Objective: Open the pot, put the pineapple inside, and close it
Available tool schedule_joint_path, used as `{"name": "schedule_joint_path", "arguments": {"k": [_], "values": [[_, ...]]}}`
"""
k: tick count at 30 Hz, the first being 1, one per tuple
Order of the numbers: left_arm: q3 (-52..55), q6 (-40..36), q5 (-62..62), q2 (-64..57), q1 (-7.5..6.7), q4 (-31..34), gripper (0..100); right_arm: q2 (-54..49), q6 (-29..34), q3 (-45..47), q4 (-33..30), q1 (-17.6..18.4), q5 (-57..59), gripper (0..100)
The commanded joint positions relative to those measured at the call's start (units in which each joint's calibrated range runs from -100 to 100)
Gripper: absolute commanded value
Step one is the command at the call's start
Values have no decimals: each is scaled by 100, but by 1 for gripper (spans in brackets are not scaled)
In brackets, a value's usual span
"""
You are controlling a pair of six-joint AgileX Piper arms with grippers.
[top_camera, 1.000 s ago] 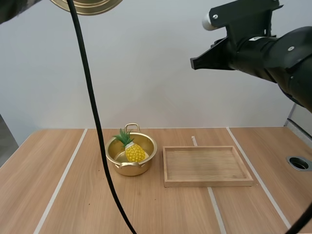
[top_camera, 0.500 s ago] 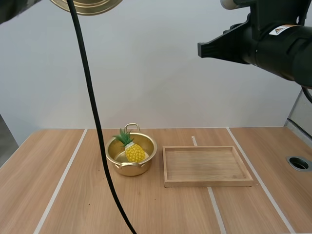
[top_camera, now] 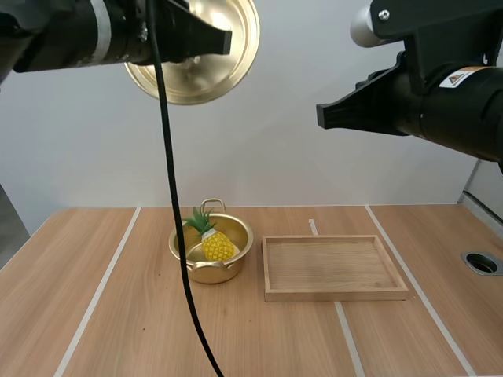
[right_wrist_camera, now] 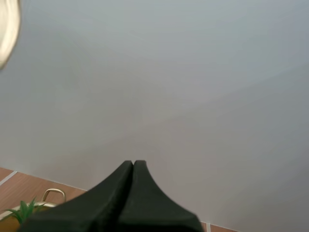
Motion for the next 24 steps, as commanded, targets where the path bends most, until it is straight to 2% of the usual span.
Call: {"name": "schedule_joint_path", "arguments": {"k": [1, 10, 17, 24], "values": [[147, 3, 198, 167, -16, 129, 0, -86, 22, 4, -55, -33, 90, 0], [995, 216, 256, 452, -16, 170, 0, -113, 22, 4, -55, -33, 563, 0], [1742, 759, -2, 531, -16, -412, 0, -113, 97, 4, 10, -33, 566, 0], [2198, 1052, -595, 531, -16, -466, 0, -113, 97, 4, 33, -33, 582, 0]]}}
